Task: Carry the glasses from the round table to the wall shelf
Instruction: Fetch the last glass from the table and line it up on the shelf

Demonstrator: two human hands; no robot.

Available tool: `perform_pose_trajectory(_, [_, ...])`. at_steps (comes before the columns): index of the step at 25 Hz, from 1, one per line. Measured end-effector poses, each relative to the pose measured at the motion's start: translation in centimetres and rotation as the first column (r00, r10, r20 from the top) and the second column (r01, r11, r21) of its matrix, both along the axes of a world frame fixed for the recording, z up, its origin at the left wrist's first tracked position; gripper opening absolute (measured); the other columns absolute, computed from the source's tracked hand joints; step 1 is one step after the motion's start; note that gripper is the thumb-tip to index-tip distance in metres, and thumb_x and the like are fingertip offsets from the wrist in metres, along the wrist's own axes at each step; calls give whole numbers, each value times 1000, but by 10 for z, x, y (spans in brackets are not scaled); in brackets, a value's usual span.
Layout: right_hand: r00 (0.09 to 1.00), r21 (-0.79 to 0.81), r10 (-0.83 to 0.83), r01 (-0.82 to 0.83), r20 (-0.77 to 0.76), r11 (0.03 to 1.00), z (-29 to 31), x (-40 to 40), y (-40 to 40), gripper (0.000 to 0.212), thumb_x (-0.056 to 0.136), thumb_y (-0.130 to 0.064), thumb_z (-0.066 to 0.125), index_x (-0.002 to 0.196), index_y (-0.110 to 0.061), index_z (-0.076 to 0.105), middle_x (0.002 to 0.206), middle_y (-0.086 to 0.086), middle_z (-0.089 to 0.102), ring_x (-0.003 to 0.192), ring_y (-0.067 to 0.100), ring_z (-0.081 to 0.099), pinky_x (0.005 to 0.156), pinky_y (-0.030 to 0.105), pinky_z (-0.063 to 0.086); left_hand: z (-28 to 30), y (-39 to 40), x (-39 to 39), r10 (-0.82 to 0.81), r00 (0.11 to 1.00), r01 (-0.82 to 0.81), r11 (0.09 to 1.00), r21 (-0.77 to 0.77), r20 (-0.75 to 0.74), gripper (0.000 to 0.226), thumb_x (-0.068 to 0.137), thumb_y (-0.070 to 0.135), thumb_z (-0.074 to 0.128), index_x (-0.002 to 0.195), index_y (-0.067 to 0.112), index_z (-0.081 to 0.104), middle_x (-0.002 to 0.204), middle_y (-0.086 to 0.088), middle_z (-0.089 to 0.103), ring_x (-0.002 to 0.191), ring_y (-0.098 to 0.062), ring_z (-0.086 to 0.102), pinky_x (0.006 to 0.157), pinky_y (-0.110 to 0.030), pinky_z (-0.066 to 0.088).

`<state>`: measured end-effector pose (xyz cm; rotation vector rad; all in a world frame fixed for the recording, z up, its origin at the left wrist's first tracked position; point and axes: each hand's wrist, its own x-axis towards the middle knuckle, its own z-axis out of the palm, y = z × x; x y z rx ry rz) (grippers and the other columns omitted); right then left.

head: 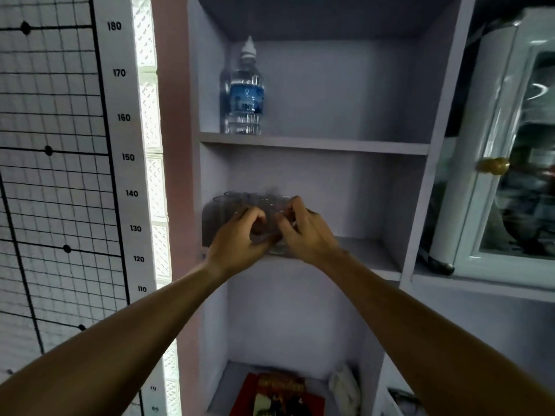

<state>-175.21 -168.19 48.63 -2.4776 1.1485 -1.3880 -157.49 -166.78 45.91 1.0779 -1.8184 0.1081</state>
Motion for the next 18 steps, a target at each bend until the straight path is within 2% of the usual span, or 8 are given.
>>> perform_pose_trajectory(2, [999,-8,-36,36,-9,999,-7,-13,1,17,95,-40,48,95,-27,36,77,1,62,65,26,59,57,32,39,-4,-2,-12,-42,998,41,999,22,40,34,83,65,57,89,32,52,81,10,64,70,-6,63,60,-30,55])
perform_pose_trajectory(5, [996,15,-70,70,57,997,-15,-39,-2,20,93,-39,49,99,-24,39,80,1,63,67,21,60,58,33,44,-9,-11,-39,-72,995,67,995,70,65,30,87,61,55,85,31,52,75,11,63,67,-7,63,60,-35,56])
perform_pose_trajectory(7, [991,57,-99,94,95,994,-18,-54,-4,27,93,-45,53,104,-27,37,86,1,64,71,15,63,59,31,49,-13,-18,-56,-83,994,78,994,75,70,23,90,53,57,83,32,52,73,13,61,66,-5,61,58,-31,53])
perform_pose_trajectory(9, [983,109,-118,103,139,989,-16,-64,-7,34,92,-47,60,107,-28,37,92,-1,65,75,10,65,58,24,53,-13,-26,-67,-57,996,52,996,66,73,18,90,47,59,80,33,52,69,15,59,63,-3,58,54,-23,45])
perform_pose_trajectory(12, [977,198,-143,110,157,974,-13,-76,-13,34,91,-37,64,109,-26,37,98,-3,61,78,5,63,54,14,50,-10,-38,-79,-10,998,4,996,95,68,9,85,38,63,84,32,57,74,15,61,67,-5,59,55,-20,44])
perform_pose_trajectory(15, [974,186,-196,173,115,967,-16,-86,-20,24,93,-30,62,106,-25,43,95,-4,60,78,8,60,57,17,46,-13,-45,-87,-3,999,-3,993,114,53,9,80,36,65,87,34,59,78,17,62,72,-7,60,58,-19,43])
perform_pose_trajectory(18, [973,195,-206,182,108,964,-18,-85,-25,24,92,-21,62,112,-21,48,99,-3,60,83,13,61,67,22,51,-16,-49,-90,9,999,-13,993,116,36,19,78,39,64,96,33,63,85,16,66,77,-7,63,61,-19,44])
